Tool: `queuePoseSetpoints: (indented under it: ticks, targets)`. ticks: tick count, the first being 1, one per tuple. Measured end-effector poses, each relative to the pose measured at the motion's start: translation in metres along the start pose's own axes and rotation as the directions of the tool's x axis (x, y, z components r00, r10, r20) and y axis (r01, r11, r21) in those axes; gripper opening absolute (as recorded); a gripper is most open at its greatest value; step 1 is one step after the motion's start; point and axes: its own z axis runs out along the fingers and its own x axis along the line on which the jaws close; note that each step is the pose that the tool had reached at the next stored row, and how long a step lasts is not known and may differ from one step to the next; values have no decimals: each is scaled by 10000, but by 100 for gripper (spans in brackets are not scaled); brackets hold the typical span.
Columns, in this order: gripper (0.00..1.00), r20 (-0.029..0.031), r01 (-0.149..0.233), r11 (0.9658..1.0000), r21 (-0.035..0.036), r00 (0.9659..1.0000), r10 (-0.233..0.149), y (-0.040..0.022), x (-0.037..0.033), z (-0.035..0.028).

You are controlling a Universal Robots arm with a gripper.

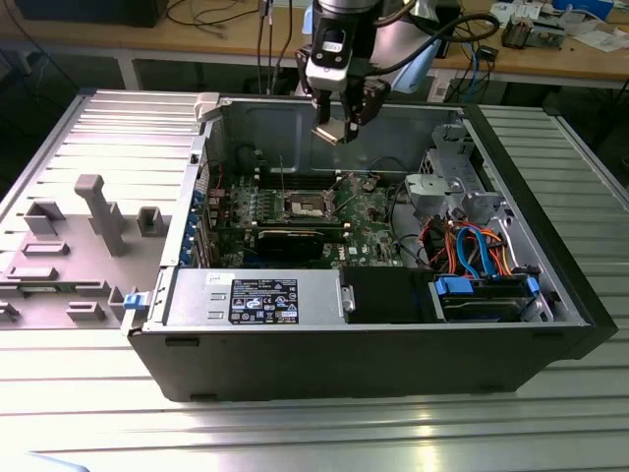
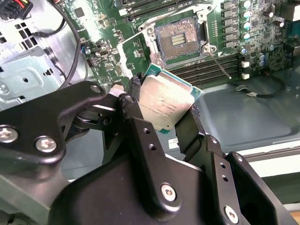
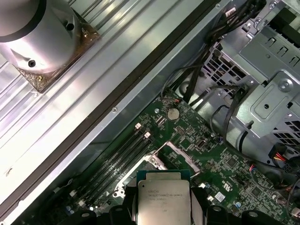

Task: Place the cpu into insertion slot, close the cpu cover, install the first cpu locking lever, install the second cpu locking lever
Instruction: 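Place the cpu into insertion slot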

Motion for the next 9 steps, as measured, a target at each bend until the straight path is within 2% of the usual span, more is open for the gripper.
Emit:
queuePoseSetpoints:
  ticks: [9]
  targets:
    - [54,51,-574,9983,-12,9983,574,-1,0,15]
